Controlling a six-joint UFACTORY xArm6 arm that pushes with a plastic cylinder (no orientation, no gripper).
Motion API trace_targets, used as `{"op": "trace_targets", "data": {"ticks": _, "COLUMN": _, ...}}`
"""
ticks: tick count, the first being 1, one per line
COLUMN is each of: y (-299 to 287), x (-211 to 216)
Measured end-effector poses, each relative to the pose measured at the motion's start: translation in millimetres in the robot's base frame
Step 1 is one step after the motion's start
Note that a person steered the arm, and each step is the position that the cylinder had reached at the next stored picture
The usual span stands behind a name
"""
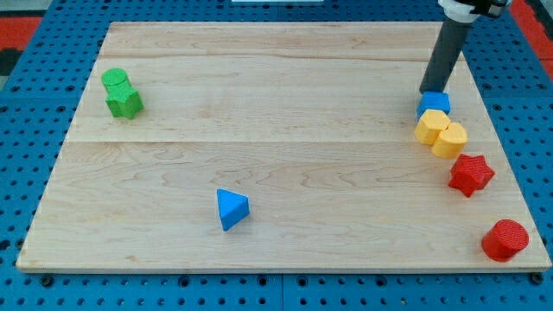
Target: Separate red star from yellow heart
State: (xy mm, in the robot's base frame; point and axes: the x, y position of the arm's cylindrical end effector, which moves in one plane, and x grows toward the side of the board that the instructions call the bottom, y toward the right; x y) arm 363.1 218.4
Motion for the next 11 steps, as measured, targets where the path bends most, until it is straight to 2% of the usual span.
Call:
{"op": "trace_targets", "data": {"ticks": 1, "y": 0.0, "x": 5.2}}
{"op": "trace_targets", "data": {"ticks": 2, "y": 51.2, "x": 7.1}}
{"op": "trace_targets", "data": {"ticks": 3, "y": 60.0, "x": 29.1}}
{"op": "trace_targets", "data": {"ticks": 4, "y": 49.5, "x": 63.8}}
{"op": "trace_targets", "data": {"ticks": 5, "y": 31.9, "x": 79.8}}
{"op": "trace_targets", "data": {"ticks": 8, "y": 26.6, "x": 116.9}}
{"op": "trace_targets", "data": {"ticks": 9, "y": 23.0, "x": 142.1}}
{"op": "trace_targets", "data": {"ticks": 11, "y": 52.9, "x": 136.8}}
